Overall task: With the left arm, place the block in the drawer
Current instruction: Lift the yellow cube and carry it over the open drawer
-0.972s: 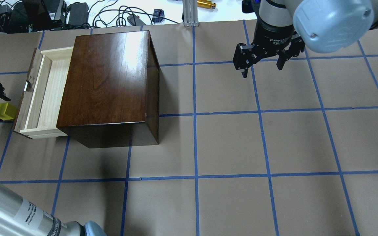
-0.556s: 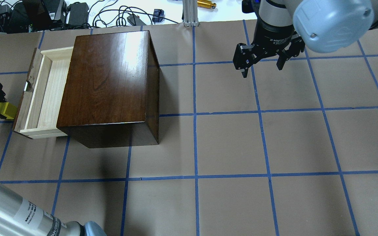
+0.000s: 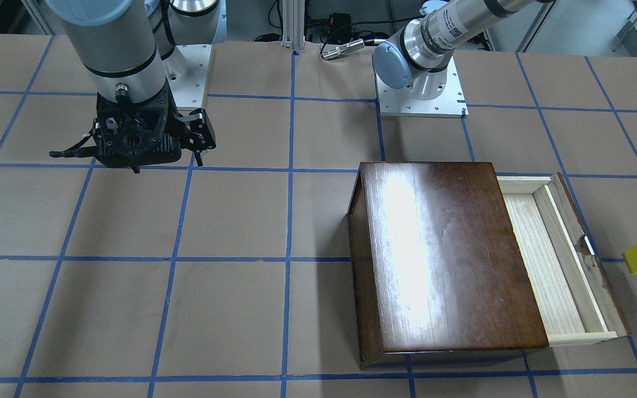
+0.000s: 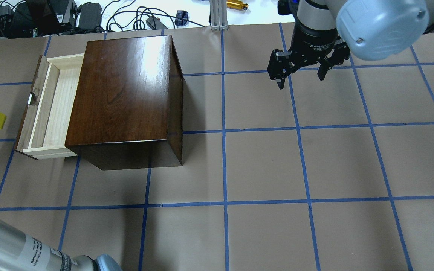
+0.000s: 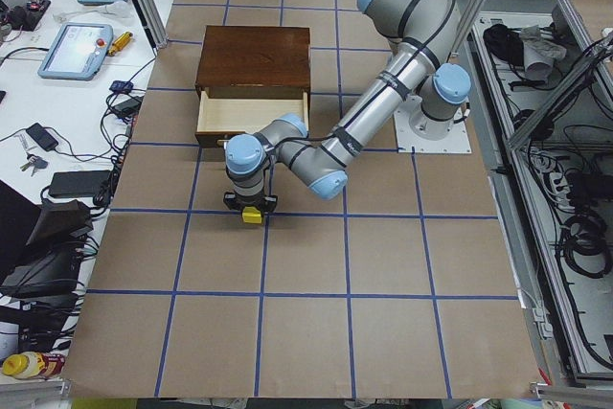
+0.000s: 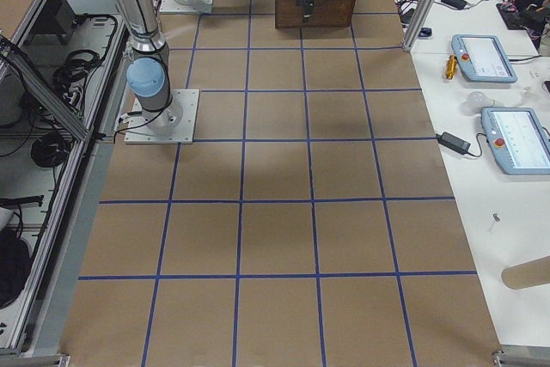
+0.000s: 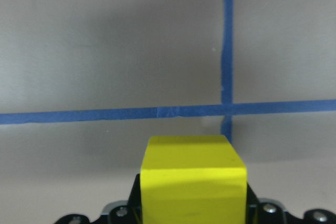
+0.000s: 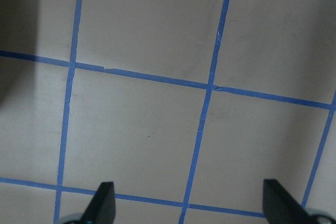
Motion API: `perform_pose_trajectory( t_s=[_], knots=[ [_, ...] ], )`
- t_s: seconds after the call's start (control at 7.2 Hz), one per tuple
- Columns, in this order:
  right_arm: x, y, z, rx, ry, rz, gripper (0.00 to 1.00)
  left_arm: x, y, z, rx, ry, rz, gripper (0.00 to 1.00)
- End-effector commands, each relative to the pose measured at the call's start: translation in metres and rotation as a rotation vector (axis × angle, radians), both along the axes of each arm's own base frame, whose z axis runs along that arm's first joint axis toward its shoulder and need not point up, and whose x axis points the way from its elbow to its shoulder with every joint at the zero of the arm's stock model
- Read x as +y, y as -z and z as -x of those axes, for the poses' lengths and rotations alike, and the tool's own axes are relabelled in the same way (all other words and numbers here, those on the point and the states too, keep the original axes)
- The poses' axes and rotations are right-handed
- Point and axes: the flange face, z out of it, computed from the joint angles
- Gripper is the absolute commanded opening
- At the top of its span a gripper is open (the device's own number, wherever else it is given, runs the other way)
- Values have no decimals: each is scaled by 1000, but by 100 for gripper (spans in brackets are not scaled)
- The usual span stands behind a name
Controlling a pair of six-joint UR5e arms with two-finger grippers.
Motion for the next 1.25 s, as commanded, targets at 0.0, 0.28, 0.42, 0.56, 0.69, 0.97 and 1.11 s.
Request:
perform_pose_trajectory(
  t_s=[0.0, 0.28, 0.42, 0.56, 0.69, 0.97, 1.11],
  knots=[
    [0, 0, 0, 0, 0, 0, 100, 20, -69, 23, 1, -12, 1, 0],
    [0, 0, 0, 0, 1, 0, 100, 35, -117, 51, 10, -27, 0, 0],
    [0, 0, 0, 0, 0, 0, 100, 33, -131, 76, 20, -29, -8, 0],
    [0, 0, 0, 0, 1, 0, 100, 23, -140, 113, 26, -30, -13, 0],
    [0, 0, 0, 0, 1, 0, 100, 13, -145, 150, 35, -44, -23, 0],
    [0, 0, 0, 0, 1, 0, 100, -16, -128, 220, 92, -98, -28, 0],
    [0, 0, 0, 0, 0, 0, 100, -21, -116, 232, 99, -117, -44, 0]
  ],
)
